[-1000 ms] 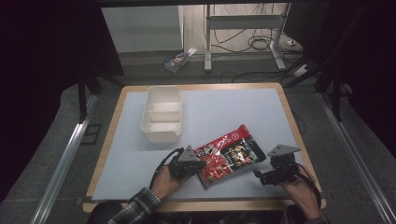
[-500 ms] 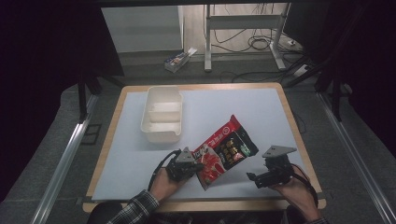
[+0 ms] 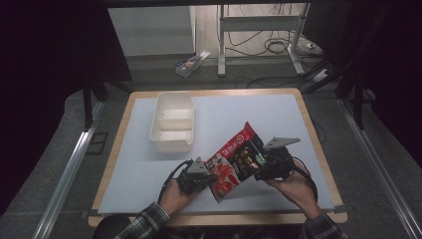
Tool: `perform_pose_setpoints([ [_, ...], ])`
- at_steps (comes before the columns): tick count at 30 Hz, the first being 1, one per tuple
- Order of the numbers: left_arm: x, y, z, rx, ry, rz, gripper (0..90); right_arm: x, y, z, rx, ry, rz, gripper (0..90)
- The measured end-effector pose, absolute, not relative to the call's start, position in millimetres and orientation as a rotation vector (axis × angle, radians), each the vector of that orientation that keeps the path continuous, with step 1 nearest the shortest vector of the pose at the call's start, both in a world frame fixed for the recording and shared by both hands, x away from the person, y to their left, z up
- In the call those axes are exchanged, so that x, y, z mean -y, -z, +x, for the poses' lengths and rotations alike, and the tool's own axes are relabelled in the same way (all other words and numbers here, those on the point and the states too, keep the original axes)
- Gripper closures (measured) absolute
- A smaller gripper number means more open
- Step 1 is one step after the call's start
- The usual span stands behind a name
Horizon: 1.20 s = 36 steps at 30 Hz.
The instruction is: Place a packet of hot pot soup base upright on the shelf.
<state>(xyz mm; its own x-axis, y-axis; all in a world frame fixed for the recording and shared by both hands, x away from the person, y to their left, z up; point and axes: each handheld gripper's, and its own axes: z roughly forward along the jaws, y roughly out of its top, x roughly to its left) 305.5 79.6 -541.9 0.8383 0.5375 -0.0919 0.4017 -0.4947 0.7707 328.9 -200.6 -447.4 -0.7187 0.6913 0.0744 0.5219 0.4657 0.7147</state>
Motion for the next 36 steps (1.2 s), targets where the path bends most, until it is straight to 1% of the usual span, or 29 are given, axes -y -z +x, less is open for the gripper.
perform_pose_setpoints([
  [1,-80,542,305,-0.683,-0.201,2.155,90.0,201,447,329,-2.489,-1.095,1.048,18.8],
  [3,-79,542,305,-0.683,-0.202,2.156,90.0,194,449,334,-2.498,-1.114,1.058,25.4],
  [7,-79,542,305,-0.681,-0.203,2.159,90.0,186,449,340,-2.487,-1.146,1.108,34.1],
  [8,-79,542,305,-0.682,-0.204,2.160,90.0,185,447,340,-2.474,-1.184,1.129,38.7],
  [9,-79,542,305,-0.680,-0.207,2.161,90.0,185,447,340,-2.474,-1.184,1.129,38.7],
  [12,-78,542,304,-0.679,-0.217,2.163,90.0,186,446,343,-2.477,-1.247,1.159,42.3],
  [17,-78,542,303,-0.681,-0.233,2.158,90.0,186,446,346,-2.474,-1.265,1.193,54.1],
  [21,-77,542,301,-0.694,-0.249,2.145,89.6,191,445,350,-2.471,-1.342,1.237,57.9],
  [24,-78,537,299,-0.687,-0.275,2.133,80.9,197,442,355,-2.454,-1.437,1.269,62.2],
  [25,-78,537,299,-0.687,-0.275,2.133,78.9,197,442,355,-2.454,-1.437,1.269,62.2],
  [26,-79,535,297,-0.680,-0.285,2.128,78.9,199,441,357,-2.448,-1.467,1.275,63.1],
  [30,-80,530,293,-0.664,-0.300,2.112,67.2,200,431,360,-2.441,-1.531,1.279,64.6],
  [33,-80,527,291,-0.667,-0.308,2.101,54.8,198,422,361,-2.451,-1.535,1.236,64.8],
  [34,-82,525,289,-0.672,-0.313,2.088,48.4,196,418,361,-2.458,-1.524,1.212,64.8],
  [36,-83,524,289,-0.672,-0.312,2.084,41.3,193,414,362,-2.462,-1.517,1.188,64.7],
])
